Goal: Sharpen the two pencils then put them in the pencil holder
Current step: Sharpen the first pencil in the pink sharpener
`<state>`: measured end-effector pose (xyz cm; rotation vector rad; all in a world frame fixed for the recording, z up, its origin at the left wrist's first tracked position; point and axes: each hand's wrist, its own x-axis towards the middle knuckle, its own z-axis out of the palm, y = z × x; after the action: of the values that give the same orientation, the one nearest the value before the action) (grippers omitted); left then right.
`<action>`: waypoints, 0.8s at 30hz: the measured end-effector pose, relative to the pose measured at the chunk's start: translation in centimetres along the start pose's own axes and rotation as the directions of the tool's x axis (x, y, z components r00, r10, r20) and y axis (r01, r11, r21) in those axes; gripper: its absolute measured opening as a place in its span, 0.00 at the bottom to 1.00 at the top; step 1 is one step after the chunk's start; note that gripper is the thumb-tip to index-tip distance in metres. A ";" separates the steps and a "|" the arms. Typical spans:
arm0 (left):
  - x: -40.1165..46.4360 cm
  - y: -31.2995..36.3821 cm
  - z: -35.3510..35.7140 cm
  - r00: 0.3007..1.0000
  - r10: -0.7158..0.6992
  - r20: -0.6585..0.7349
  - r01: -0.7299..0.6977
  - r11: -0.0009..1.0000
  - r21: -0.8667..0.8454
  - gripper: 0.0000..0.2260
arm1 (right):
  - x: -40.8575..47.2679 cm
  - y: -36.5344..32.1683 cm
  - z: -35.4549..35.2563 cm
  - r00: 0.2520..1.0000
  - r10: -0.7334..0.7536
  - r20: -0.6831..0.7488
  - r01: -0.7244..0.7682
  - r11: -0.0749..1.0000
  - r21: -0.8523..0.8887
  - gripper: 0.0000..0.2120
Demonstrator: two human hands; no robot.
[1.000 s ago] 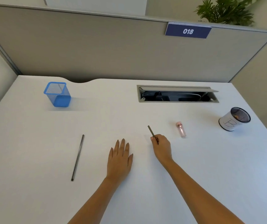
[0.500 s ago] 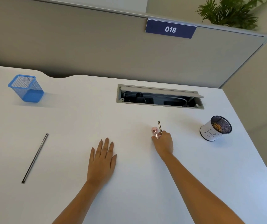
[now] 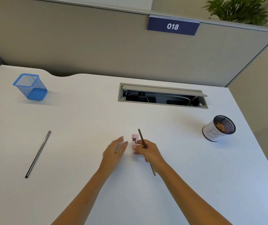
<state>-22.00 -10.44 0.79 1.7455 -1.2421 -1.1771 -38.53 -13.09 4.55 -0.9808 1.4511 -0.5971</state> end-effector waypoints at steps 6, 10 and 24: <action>-1.9 2.7 -0.4 0.985 -0.001 0.173 0.064 0.931 -0.360 0.12 | -3.1 -1.1 1.8 0.989 -0.089 0.117 0.088 0.996 0.015 0.10; -2.9 2.5 -2.0 0.989 -0.010 0.146 0.071 0.903 -0.423 0.11 | -4.9 -1.3 2.3 0.985 -0.113 0.131 0.114 0.994 0.003 0.08; -4.7 2.5 -6.4 0.960 0.189 0.209 -0.154 0.973 -0.170 0.08 | -7.6 -2.3 4.4 0.978 -0.207 -0.028 0.208 0.976 0.058 0.08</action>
<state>-17.51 -6.59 6.61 1.3927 -1.3668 -1.3546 -34.37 -7.02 9.89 -1.0882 1.3508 -0.8018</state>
